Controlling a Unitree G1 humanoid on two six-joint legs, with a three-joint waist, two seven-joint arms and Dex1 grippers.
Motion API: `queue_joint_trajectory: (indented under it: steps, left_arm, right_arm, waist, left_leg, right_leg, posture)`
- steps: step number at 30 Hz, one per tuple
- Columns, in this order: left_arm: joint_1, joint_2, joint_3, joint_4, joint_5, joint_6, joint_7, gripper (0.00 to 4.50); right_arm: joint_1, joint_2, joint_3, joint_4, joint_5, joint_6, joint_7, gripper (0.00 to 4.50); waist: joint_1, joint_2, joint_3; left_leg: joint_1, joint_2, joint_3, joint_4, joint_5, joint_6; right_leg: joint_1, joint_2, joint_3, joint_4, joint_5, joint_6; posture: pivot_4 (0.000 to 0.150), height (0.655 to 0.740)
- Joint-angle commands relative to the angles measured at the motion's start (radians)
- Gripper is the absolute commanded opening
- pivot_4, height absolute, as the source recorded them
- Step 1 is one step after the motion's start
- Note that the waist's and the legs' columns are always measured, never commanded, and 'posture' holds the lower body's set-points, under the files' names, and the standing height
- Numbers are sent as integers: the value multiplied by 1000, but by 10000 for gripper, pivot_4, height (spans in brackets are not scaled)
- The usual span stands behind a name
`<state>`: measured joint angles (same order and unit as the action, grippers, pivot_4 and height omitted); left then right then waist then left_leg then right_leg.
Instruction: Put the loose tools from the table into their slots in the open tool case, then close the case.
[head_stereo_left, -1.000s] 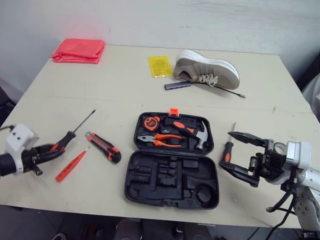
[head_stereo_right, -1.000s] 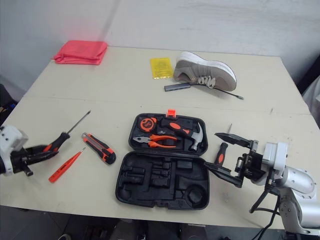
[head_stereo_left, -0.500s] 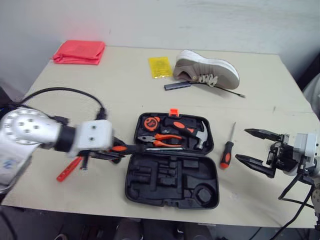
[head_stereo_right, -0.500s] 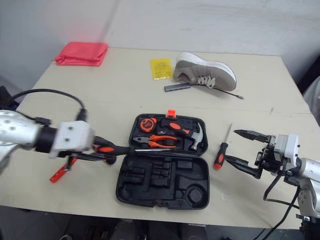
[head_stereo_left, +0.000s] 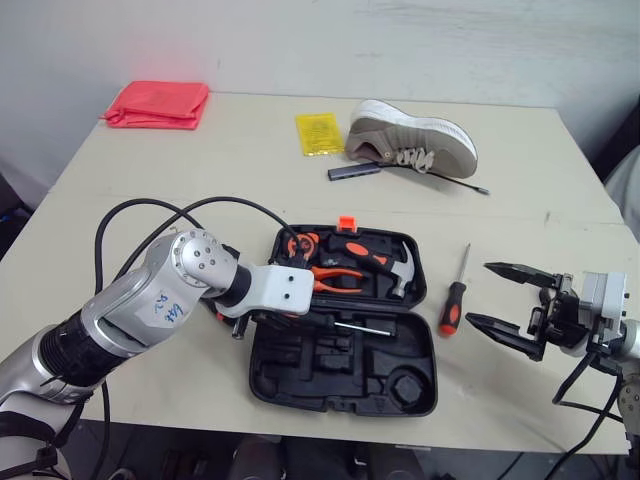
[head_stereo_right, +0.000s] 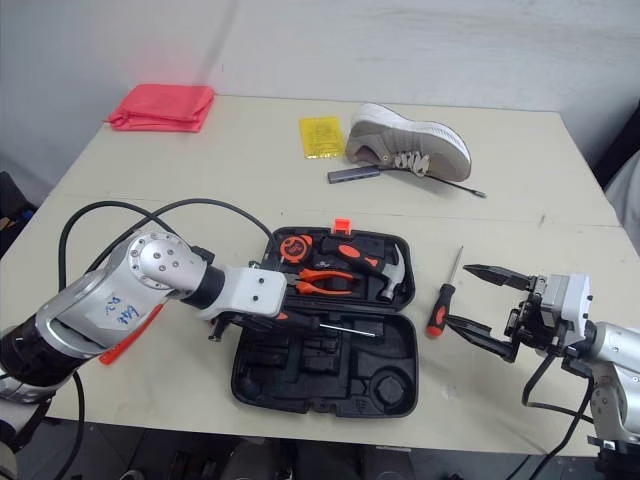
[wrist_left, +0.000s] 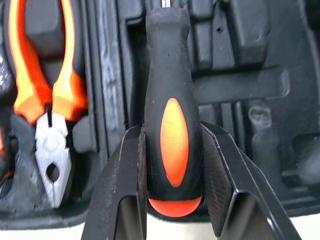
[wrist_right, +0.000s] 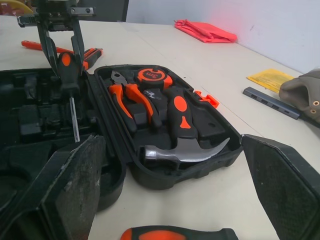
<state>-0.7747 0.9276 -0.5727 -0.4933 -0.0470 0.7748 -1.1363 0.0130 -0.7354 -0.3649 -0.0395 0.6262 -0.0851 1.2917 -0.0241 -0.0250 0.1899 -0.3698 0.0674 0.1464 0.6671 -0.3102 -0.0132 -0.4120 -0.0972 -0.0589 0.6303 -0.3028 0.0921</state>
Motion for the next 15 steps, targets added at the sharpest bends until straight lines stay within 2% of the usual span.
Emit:
queue_joint_trajectory:
  steps: [1, 15]
  left_arm:
    - [-1, -34, -1, 8, 35, 7, 21, 7982]
    - [21, -65, -28, 36, 108, -21, 12, 7982]
  right_arm:
    - [12, 3, -36, -50, 22, 1, -20, 45000]
    - [28, 8, -24, -96, 22, 5, -52, 45000]
  waist:
    - [2, 0, 0]
    - [1, 0, 0]
  left_leg:
    - [0, 0, 0, 0, 0, 0]
    - [1, 0, 0, 0, 0, 0]
  right_leg:
    - [0, 0, 0, 0, 0, 0]
    - [0, 0, 1, 1, 0, 0]
  posture:
    - [1500, 7400]
    - [1500, 7400]
